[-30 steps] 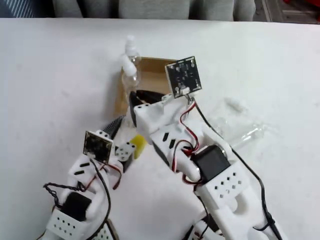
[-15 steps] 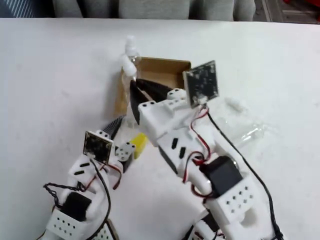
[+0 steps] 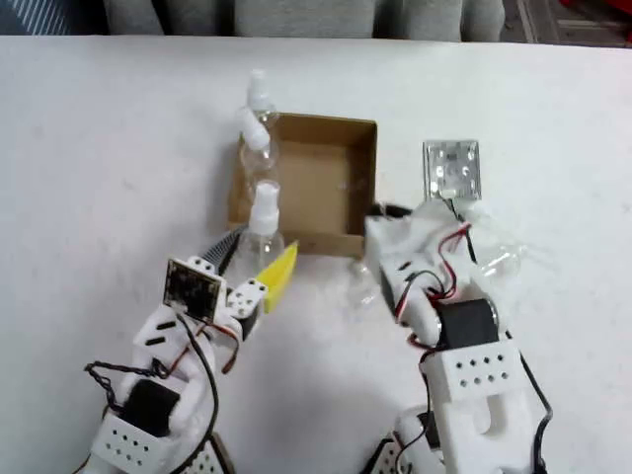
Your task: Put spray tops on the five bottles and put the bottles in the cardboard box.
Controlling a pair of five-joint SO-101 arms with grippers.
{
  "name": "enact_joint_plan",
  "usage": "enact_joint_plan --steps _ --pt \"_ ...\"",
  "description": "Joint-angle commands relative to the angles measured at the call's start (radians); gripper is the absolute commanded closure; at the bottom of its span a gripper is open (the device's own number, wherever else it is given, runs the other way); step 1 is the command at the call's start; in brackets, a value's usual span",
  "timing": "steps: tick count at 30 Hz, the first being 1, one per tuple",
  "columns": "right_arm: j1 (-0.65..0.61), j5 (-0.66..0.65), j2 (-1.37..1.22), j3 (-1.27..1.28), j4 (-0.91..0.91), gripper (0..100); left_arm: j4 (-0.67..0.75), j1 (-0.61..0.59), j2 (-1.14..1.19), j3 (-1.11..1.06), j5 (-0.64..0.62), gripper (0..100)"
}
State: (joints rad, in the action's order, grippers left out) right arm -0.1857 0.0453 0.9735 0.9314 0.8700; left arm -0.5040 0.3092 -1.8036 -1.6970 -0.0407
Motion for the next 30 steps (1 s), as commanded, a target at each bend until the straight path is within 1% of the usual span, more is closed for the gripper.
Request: enact_joint_plan --steps 1,8,12,14,17,21,23,30 --pt "0.104 -0.101 0.019 0.074 -0.048 98.3 0.017 -0.018 -0.022 0.005 0.009 97" --pt "0.283 -0.100 0.021 0.322 -0.255 98.3 0.029 -0.018 -0.022 0.005 0.008 97" --pt "0.401 -0.100 0.021 0.399 -0.288 98.3 0.060 -0.018 -0.022 0.005 0.008 97" --pt "0.435 -0.100 0.021 0.425 -0.288 98.3 0.060 -0.018 -0.022 0.005 0.008 97" --pt "0.447 -0.103 0.021 0.465 -0.288 98.3 0.087 -0.018 -0.022 0.005 0.008 97" --pt "0.447 -0.109 0.021 0.502 -0.288 98.3 0.209 -0.018 -0.022 0.005 0.000 97" --pt "0.447 -0.109 0.021 0.514 -0.291 98.3 0.247 -0.018 -0.022 0.009 0.000 97" --pt "0.447 -0.109 0.021 0.618 -0.470 98.3 0.348 -0.085 -0.021 0.058 0.000 97"
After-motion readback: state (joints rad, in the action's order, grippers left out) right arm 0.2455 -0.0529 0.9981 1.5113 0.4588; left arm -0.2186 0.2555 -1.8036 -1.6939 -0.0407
